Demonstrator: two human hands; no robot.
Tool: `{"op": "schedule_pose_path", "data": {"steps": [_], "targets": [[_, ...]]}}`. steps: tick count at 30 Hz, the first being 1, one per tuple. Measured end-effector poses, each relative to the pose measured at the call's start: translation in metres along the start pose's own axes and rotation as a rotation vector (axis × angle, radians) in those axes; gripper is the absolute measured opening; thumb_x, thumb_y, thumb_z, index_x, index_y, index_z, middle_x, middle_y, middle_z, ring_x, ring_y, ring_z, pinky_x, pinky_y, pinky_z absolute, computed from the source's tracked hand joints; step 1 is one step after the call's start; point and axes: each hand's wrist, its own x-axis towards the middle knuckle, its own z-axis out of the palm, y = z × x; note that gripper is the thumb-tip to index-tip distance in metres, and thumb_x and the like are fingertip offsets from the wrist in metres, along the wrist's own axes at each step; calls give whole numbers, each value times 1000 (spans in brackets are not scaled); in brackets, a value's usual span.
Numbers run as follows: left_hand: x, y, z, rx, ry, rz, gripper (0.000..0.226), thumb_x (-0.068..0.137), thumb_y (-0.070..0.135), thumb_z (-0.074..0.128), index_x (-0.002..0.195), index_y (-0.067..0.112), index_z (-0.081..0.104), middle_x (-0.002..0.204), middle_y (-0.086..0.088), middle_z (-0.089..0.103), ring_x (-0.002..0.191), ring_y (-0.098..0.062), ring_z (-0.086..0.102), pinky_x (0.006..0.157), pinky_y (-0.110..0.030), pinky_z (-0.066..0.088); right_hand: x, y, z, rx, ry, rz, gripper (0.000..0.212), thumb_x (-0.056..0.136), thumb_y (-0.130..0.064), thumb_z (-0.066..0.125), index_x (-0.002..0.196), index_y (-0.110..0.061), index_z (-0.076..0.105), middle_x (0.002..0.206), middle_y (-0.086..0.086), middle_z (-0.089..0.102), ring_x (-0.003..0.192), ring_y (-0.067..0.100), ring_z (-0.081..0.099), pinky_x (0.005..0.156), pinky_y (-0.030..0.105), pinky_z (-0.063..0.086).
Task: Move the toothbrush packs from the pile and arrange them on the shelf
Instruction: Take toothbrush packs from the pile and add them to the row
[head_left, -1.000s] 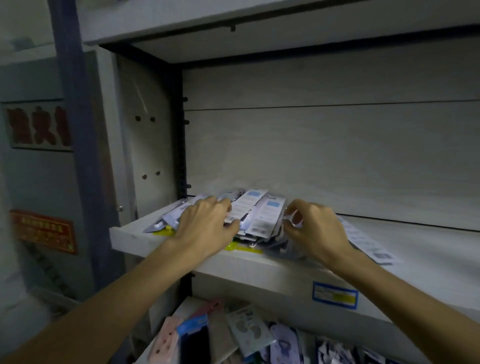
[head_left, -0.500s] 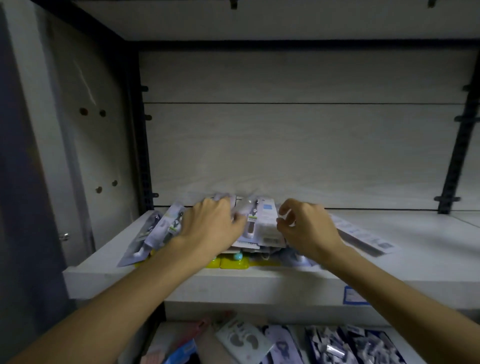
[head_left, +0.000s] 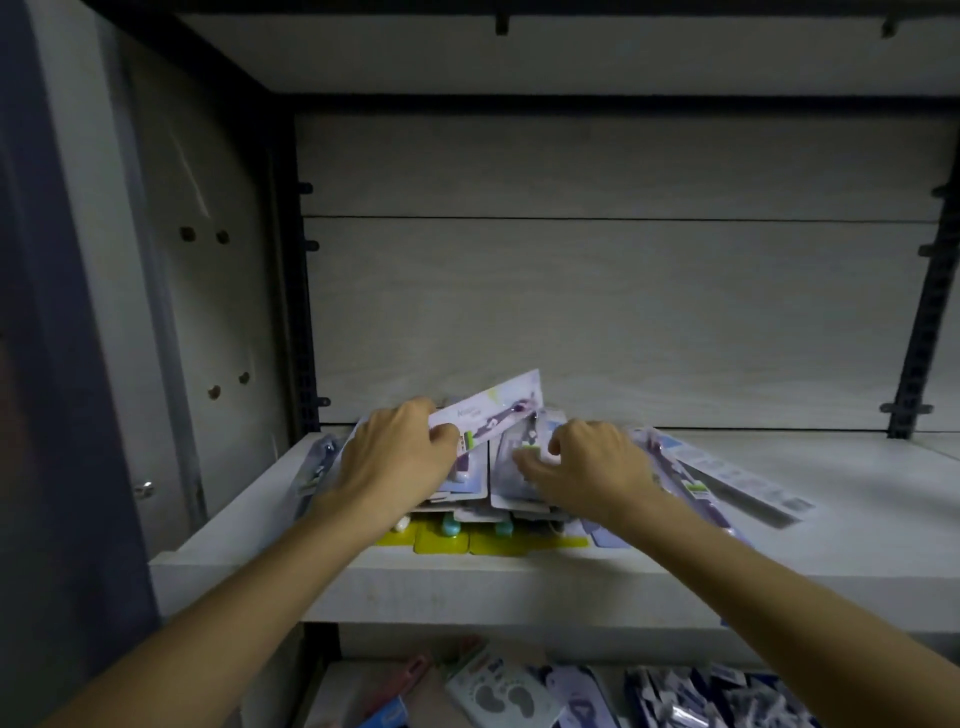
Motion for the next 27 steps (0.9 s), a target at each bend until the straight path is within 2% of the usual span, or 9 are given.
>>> {"op": "schedule_pose_path", "data": {"steps": [2,3,7,11,16,20,22,24,27], "targets": [[1,-6,-1,-27,44,-18,18,90,27,42,89,13,54,85,-8,60,71,-28,47,59,-33,38,3,0,6,29,-56,10,53,86,-63,42,58,-19,35,66,5,43,72,24,43,67,32,42],[1,-8,-2,-35,64,-26,19,90,27,41,88,12,53,86,-10,61,71,-28,48,59,-33,38,4,1,8,33,-73,12,53,86,-63,43,57,-20,31,68,6,43,72,23,42,68,33,44],[-2,-8,-5,-78,105,-47,19,93,24,39,88,9,49,90,-14,62,73,-31,47,62,-34,37,5,2,4,31,-94,34,47,86,-54,49,59,-20,31,76,7,47,76,24,44,71,35,47],[-10,-5,-9,-116,126,-84,17,95,23,37,89,9,44,90,-12,57,72,-28,43,60,-33,32,4,2,0,-10,-66,44,43,87,-44,50,59,-18,31,82,7,48,80,28,51,67,33,40],[-11,-14,-6,-183,107,-119,19,94,24,37,92,7,47,102,-19,63,86,-37,51,68,-38,37,-1,2,-5,-7,26,84,23,86,-26,48,70,-9,51,76,8,55,71,29,52,60,30,38],[-14,-18,-8,-297,102,-140,18,91,23,40,74,15,42,80,-11,56,77,-33,49,60,-34,32,-3,8,-8,40,84,111,19,86,-22,51,85,-8,64,80,12,65,70,31,58,60,33,47],[-16,-21,-6,-356,86,-144,16,89,24,42,76,15,45,74,-5,52,73,-31,50,56,-33,33,-4,12,-11,111,99,141,19,85,-21,54,86,-6,66,81,15,67,69,32,56,58,32,46],[-18,-23,-4,-411,72,-153,15,88,26,43,78,16,49,74,-5,55,73,-32,55,59,-35,41,-10,16,-16,213,110,184,21,86,-22,57,84,-3,67,80,15,67,68,32,58,55,31,44],[-22,-17,0,-521,47,-137,13,88,23,45,85,17,56,77,-5,59,74,-30,58,62,-35,47,-27,26,-25,355,137,226,20,86,-20,61,79,-3,70,69,12,68,60,25,61,48,25,46]]}}
